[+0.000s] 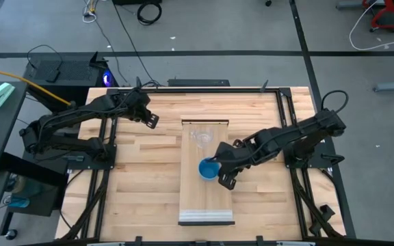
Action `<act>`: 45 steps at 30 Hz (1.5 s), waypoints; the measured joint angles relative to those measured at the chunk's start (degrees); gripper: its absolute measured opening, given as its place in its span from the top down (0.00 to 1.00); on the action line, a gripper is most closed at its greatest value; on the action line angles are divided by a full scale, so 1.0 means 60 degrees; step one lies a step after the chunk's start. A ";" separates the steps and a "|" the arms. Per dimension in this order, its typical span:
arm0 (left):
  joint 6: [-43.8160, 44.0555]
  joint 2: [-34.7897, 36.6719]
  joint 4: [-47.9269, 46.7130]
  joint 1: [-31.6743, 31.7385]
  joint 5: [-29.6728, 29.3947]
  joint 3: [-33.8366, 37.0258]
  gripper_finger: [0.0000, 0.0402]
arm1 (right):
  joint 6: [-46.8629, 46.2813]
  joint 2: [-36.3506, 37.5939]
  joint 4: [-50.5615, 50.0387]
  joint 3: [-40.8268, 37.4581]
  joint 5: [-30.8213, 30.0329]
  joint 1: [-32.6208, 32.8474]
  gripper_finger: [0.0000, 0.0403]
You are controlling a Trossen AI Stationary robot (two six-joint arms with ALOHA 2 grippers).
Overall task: Stack small to large cups/mugs on shelf
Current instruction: Put the blue cup on the shelf, then put the black cup on the shelf
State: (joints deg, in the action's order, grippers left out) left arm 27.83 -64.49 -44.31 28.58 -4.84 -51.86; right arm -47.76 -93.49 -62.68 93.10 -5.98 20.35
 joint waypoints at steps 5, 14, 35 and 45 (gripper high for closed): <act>0.0004 0.0000 0.0000 0.0000 0.0000 0.0000 0.96 | 0.0216 0.0000 0.0244 0.0000 0.0004 -0.0167 0.88; 0.0007 0.0000 0.0000 0.0000 0.0000 0.0000 0.93 | 0.0416 0.0000 0.0293 0.0000 0.0087 -0.0203 0.88; 0.0004 0.0000 -0.0003 0.0000 0.0000 0.0000 0.93 | -0.1286 0.2026 -0.4549 -0.0375 -0.0351 -0.1489 0.88; 0.0011 0.0000 -0.0018 -0.0009 0.0001 0.0000 0.95 | 0.0032 0.3005 -0.2889 -0.3640 0.0937 -0.3572 0.87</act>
State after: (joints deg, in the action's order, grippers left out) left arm 27.90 -64.49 -44.42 28.52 -4.84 -51.86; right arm -47.57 -75.46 -80.01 71.26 -0.35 -1.08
